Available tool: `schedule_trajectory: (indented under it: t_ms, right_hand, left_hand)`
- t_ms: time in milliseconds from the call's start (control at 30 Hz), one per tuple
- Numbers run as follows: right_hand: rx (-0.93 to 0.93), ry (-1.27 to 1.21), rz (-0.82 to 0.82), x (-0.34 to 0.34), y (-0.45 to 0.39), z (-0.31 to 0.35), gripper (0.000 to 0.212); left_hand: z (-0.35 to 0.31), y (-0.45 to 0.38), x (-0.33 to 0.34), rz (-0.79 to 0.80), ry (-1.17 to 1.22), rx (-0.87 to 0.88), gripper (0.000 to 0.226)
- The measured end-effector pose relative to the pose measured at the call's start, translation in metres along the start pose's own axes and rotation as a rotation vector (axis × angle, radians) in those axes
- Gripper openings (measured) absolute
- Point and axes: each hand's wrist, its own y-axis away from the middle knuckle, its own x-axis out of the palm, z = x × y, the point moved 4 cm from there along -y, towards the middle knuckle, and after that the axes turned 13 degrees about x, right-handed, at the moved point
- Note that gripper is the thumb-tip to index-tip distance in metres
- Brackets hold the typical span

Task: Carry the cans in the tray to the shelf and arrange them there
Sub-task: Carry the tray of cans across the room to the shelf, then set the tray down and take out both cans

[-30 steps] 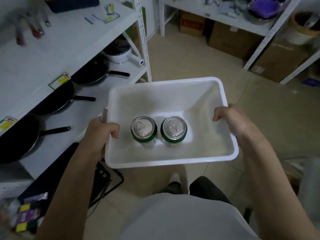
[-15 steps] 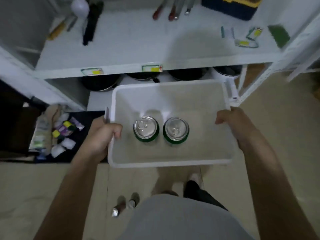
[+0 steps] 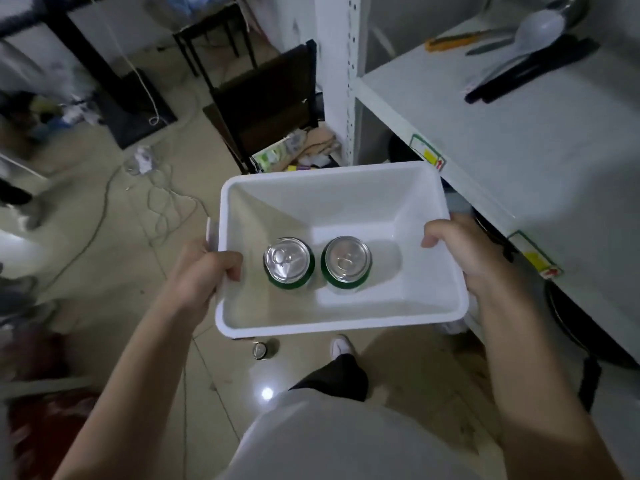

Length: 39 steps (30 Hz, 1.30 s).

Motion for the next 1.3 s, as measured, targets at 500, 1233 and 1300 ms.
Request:
schedule_trajectory:
  t_ms: [500, 1233, 1300]
  right_hand:
    - [0.098, 0.367, 0.091, 0.047, -0.243, 0.051, 0.026]
    - [0.103, 0.586, 0.004, 0.093, -0.493, 0.014, 0.038]
    - [0.121, 0.589, -0.012, 0.09, -0.503, 0.01, 0.042]
  left_hand:
    - [0.11, -0.145, 0.079, -0.316, 0.018, -0.355, 0.019]
    - [0.28, -0.285, 0.168, -0.367, 0.229, -0.545, 0.033]
    - [0.288, -0.288, 0.176, -0.358, 0.243, -0.566, 0.03]
